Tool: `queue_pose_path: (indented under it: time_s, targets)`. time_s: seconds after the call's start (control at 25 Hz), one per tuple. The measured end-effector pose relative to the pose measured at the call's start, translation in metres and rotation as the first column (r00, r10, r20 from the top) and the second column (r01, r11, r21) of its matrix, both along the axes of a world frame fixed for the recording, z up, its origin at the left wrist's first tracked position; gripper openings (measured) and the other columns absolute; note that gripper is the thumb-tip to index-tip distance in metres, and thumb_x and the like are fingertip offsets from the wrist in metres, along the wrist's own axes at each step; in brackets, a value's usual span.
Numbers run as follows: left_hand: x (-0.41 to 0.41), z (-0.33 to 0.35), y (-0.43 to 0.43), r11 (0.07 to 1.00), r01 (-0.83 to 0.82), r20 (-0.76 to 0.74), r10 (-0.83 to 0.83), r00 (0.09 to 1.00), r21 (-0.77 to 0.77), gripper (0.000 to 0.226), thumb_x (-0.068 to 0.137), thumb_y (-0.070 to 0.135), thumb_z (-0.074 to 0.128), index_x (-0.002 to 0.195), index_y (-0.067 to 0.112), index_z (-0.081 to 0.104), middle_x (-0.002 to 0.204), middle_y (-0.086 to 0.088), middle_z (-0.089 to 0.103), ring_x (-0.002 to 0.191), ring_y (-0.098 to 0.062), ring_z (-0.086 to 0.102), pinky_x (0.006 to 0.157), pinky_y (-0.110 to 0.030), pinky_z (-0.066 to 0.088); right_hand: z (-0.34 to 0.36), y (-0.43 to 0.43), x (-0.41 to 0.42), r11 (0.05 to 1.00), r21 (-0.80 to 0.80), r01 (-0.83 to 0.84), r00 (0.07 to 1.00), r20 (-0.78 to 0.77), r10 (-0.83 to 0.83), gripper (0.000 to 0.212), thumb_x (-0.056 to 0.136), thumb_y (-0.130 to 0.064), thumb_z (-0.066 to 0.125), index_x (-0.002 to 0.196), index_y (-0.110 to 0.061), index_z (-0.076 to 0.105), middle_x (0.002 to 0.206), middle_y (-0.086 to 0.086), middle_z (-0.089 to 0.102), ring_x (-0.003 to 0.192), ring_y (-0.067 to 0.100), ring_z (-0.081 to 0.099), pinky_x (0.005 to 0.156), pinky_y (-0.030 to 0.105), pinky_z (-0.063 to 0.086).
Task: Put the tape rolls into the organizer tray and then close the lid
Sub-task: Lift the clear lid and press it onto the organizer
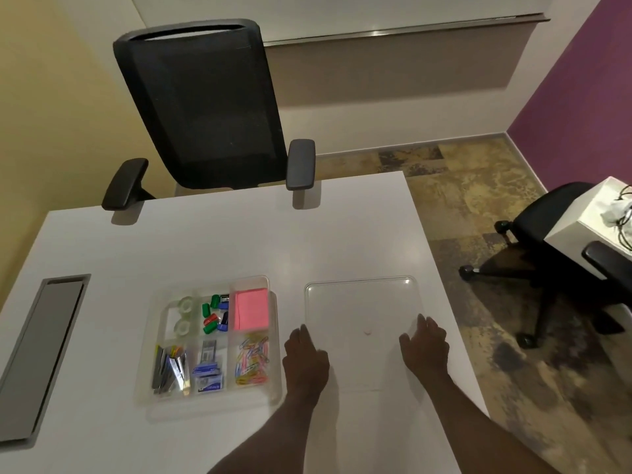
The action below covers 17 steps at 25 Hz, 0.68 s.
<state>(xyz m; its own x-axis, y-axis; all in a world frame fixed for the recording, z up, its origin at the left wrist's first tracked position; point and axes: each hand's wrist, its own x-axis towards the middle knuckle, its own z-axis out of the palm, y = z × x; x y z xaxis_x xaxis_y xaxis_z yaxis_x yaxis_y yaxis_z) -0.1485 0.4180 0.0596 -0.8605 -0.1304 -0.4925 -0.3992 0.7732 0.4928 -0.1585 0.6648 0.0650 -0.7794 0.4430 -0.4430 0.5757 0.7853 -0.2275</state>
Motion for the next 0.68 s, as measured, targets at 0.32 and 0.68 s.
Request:
queue_pose_path:
  time_s: [0.32, 0.68]
  targets:
    - [-0.012, 0.003, 0.002, 0.97, -0.212, 0.039, 0.209, 0.977, 0.12, 0.071, 0.102, 0.026, 0.061, 0.162, 0.002, 0.03, 0.156, -0.022, 0.043, 0.148, -0.038, 0.04, 0.124, -0.048, 0.038, 0.01, -0.005, -0.018, 0.914, -0.188, 0.36, 0.913, -0.13, -0.387, 0.059, 0.088, -0.025, 0.069, 0.139, -0.006, 0.047, 0.134, 0.023, 0.054, 0.126, 0.043, 0.05, 0.107, 0.052, 0.039]
    - [-0.02, 0.052, -0.008, 0.874, -0.399, -0.394, 0.482, 0.783, 0.277, 0.028, 0.106, 0.004, 0.056, 0.131, -0.004, 0.066, 0.129, -0.024, 0.064, 0.126, -0.038, 0.06, 0.107, -0.041, 0.048, 0.057, -0.027, -0.024, 0.847, -0.32, 0.426, 0.75, -0.399, -0.528, 0.031, 0.101, -0.022, 0.056, 0.123, -0.002, 0.063, 0.131, 0.026, 0.054, 0.12, 0.041, 0.054, 0.098, 0.044, 0.048]
